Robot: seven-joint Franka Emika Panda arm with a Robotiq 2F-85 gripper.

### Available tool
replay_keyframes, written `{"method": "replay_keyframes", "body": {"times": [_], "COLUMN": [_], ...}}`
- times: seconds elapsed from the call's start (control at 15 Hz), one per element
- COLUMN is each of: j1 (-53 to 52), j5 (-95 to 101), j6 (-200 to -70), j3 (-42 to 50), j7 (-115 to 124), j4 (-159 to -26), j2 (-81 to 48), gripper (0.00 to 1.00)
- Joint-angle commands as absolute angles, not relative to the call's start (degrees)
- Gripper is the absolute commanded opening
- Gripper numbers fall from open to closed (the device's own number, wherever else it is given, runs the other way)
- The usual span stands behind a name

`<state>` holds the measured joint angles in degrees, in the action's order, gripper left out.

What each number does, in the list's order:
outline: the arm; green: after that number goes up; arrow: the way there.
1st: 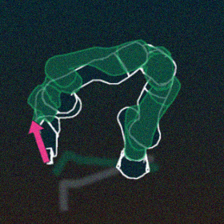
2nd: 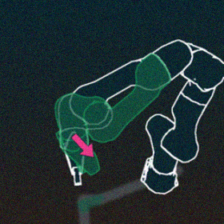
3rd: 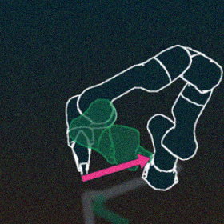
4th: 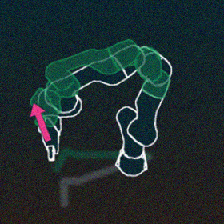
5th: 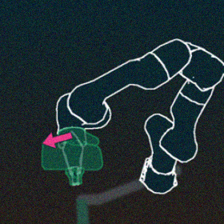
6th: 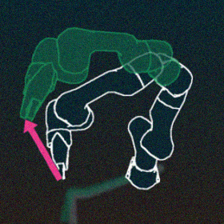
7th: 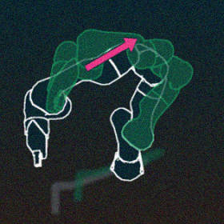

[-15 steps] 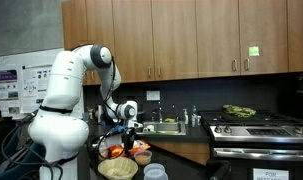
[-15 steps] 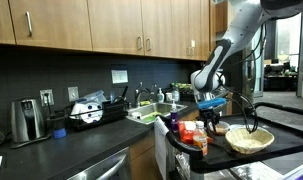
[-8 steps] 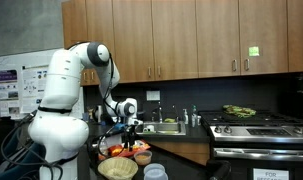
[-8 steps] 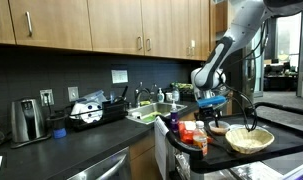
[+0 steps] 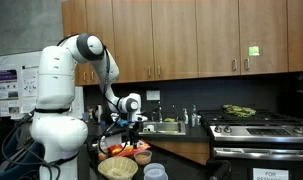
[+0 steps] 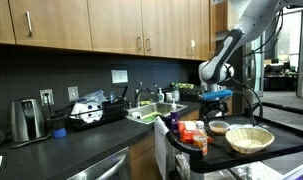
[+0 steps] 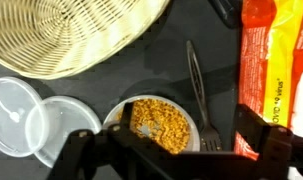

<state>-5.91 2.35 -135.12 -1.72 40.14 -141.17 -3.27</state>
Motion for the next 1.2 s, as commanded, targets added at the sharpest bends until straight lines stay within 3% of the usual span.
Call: {"method": "replay_keyframes", "body": {"times": [0.0,0.6,1.13], "j1": [-3.39,5.22,8.84], "j5": [3.75,7.46,6.49], "j6": [-135.73,-136.09,-141.9], "j3": [-0.31,3.41,5.21], "j7": [40.66,34.34,29.98], "j4": [-145.73,-152.74,-152.18], "j2": [2.38,9.28,5.59], "gripper": [1.0,1.0,1.0]}}
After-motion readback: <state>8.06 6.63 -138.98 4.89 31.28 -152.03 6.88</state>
